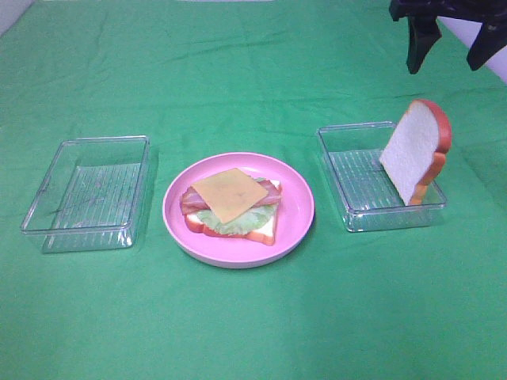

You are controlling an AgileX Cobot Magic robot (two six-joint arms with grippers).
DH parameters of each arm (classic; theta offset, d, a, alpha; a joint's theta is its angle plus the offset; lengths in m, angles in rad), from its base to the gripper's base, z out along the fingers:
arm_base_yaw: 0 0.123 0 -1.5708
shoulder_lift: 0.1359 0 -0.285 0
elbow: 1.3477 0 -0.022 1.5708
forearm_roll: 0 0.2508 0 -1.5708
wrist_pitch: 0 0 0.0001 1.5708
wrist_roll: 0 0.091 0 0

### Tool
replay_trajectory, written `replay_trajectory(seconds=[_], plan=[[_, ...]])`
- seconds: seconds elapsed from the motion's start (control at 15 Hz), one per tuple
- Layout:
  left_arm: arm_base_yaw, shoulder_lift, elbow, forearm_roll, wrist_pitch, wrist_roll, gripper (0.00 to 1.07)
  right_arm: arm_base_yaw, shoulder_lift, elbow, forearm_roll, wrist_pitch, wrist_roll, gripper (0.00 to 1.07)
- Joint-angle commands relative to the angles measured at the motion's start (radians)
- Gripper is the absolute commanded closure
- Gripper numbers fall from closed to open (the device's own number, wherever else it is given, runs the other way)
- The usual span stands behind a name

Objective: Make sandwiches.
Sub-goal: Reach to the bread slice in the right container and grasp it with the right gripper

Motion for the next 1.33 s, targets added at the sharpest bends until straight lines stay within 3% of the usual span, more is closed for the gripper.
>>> replay_trajectory(seconds=[0.07, 0.67, 0.87, 1.07, 1.33], plan=[[-0.004, -0.008, 0.002, -0.002, -0.012, 0.000, 0.27, -0.030, 0.033, 0.016, 0.074, 0.020, -0.077, 0.36], [-0.004, -0.008, 0.002, -0.002, -0.012, 0.000, 0.27, -0.030, 0.210, 0.016, 0.026, -0.017, -0.082, 0.38], [-0.004, -0.008, 0.002, -0.002, -0.012, 0.000, 0.27, -0.030, 0.223, 0.016, 0.020, -0.031, -0.078, 0.59], [-0.004, -0.008, 0.002, -0.002, -0.012, 0.000, 0.27, -0.030, 0.223, 0.016, 0.008, -0.009, -0.059, 1.05], [-0.004, -0.008, 0.002, -0.002, -0.012, 0.000, 0.27, -0.030, 0.168, 0.016, 0.020, -0.009, -0.054, 1.07]])
